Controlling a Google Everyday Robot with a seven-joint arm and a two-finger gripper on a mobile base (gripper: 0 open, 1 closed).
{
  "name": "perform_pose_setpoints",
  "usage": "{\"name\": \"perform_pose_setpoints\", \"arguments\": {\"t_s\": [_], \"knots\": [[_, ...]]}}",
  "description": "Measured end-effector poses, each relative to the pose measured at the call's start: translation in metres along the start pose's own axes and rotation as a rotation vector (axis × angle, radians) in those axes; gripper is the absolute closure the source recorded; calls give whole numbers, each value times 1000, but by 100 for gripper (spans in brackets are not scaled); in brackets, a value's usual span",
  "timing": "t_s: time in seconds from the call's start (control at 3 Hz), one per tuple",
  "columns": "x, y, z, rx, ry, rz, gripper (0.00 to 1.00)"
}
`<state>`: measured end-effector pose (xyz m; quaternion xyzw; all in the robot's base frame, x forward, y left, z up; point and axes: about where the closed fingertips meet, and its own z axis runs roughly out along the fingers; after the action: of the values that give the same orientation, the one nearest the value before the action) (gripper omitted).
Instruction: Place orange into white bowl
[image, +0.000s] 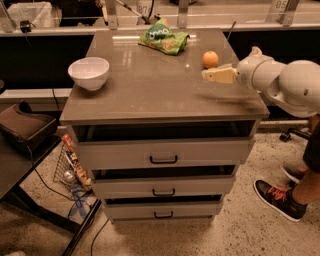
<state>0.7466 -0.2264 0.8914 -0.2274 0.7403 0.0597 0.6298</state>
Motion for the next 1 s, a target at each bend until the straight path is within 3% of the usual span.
{"name": "perform_pose_setpoints", "arguments": {"t_s": [1.0], "knots": [[0,-12,91,-63,13,70,0]]}}
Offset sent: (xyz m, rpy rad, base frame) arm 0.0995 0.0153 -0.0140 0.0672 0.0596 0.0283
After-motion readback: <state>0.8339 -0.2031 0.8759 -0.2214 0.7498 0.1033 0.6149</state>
